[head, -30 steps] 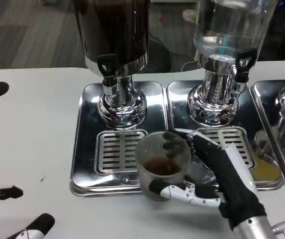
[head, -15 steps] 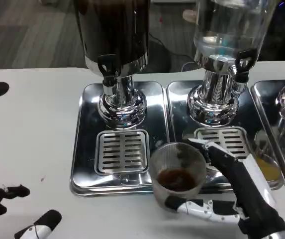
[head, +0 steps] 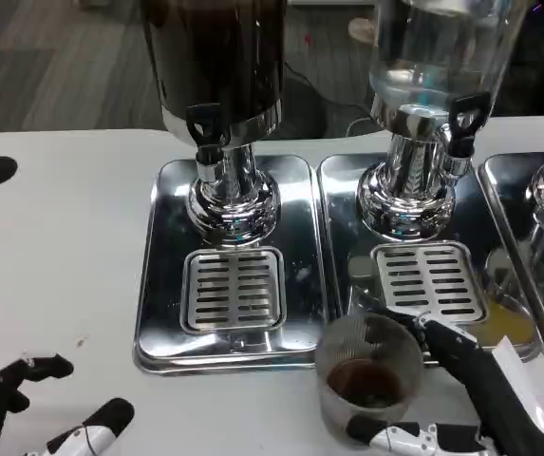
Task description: Grasp the cup under the faucet to collect the drink, then remove the cup.
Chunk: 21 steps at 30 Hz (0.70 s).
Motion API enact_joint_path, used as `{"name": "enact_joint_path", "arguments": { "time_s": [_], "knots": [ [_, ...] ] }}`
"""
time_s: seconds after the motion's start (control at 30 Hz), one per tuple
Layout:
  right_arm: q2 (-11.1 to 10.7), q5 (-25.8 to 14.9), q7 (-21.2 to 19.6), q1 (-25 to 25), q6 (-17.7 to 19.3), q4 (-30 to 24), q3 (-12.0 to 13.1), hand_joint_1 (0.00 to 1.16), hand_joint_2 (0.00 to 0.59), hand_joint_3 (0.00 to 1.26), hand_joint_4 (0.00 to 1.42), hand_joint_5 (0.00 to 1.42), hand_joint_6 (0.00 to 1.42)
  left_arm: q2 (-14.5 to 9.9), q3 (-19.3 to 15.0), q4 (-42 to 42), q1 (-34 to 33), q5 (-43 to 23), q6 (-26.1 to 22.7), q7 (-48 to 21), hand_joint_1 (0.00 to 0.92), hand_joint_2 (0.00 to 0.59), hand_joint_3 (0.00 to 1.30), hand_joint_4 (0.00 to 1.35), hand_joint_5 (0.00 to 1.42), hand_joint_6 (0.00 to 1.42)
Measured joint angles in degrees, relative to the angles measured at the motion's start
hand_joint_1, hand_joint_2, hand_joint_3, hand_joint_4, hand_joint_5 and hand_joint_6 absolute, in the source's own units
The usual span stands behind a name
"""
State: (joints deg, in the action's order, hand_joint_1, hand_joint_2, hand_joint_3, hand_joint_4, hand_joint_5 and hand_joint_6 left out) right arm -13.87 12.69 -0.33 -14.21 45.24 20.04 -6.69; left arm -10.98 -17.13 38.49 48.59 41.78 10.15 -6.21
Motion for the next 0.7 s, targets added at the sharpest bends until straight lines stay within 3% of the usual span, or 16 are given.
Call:
{"name": "enact_joint_path", "arguments": {
  "time_s": [0.43, 0.63, 0.7],
  "knots": [
    [-0.59, -1.55, 0.57, 0.45, 7.91, 8.42, 2.65, 0.81, 0.081, 0.43, 0.43, 0.47, 0.28, 0.01, 1.91, 0.46, -0.54, 1.60, -2.17, -0.32, 0.000, 0.106, 0.44, 0.35, 0.49, 0.63],
    [-0.82, 0.76, -0.50, 1.49, 12.07, 12.53, 3.45, 0.80, 0.085, 0.42, 0.43, 0.46, 0.25, 0.01, 2.33, 0.90, -0.51, 1.82, -2.59, -0.31, 0.000, 0.105, 0.44, 0.35, 0.49, 0.63],
    [-0.82, 2.16, -1.57, 1.90, 13.57, 13.74, 3.55, 0.79, 0.088, 0.35, 0.33, 0.39, 0.17, 0.03, 2.40, 1.23, -0.07, 1.82, -2.59, -0.31, 0.000, 0.105, 0.44, 0.35, 0.49, 0.63]
  ]
}}
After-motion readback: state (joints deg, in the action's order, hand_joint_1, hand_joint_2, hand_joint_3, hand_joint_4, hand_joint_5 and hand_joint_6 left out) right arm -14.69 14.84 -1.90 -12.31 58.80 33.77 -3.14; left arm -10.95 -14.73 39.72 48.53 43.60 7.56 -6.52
